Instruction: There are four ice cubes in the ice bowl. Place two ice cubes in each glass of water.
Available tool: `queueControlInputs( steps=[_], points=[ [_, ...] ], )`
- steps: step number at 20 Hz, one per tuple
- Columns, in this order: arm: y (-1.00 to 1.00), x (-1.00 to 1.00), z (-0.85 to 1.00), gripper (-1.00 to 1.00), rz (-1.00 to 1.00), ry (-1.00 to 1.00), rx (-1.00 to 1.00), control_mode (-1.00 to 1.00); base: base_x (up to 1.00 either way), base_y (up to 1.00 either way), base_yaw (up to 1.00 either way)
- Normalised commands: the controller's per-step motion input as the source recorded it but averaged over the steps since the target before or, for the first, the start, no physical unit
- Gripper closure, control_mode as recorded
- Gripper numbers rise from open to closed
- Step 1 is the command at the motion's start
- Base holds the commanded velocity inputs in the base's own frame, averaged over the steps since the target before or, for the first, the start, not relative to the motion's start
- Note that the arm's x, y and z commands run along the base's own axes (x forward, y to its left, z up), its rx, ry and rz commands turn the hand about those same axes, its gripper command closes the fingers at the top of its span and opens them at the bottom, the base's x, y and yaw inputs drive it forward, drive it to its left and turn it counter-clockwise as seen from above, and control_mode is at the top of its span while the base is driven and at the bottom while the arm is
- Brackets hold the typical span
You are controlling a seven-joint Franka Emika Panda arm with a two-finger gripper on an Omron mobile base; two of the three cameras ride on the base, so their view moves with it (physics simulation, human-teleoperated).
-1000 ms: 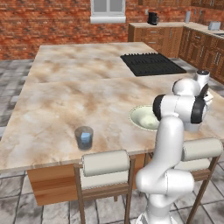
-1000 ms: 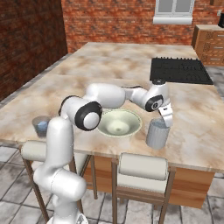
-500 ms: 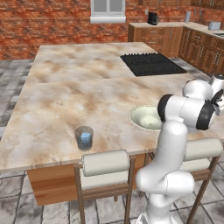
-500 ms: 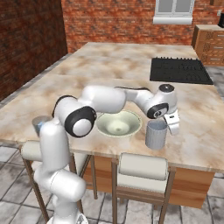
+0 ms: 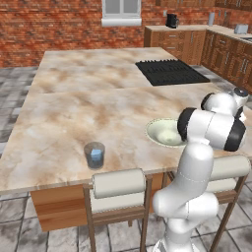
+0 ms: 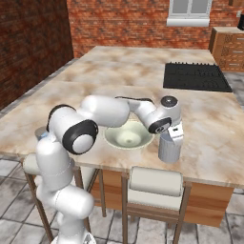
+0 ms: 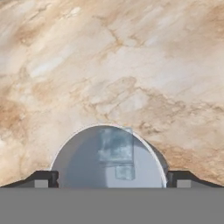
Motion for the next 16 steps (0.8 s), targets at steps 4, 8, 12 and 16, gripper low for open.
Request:
queueControlInputs(
  steps=[4,8,12,16],
  points=[
    [0.09,0.24,0.14,-1.00,0.02,0.00,0.00,-1.00,0.00,0.00,0.00],
    [-0.04,0.26,0.36,-1.00,0.12,0.00,0.00,-1.00,0.00,0.00,0.00],
    [-0.24,0.15,0.58,-1.00,0.11,0.00,0.00,-1.00,0.00,0.00,0.00],
    [-0.18,-0.01,0.41,-1.00,0.08,0.00,-0.03,-1.00,0.00,0.00,0.00]
  ],
)
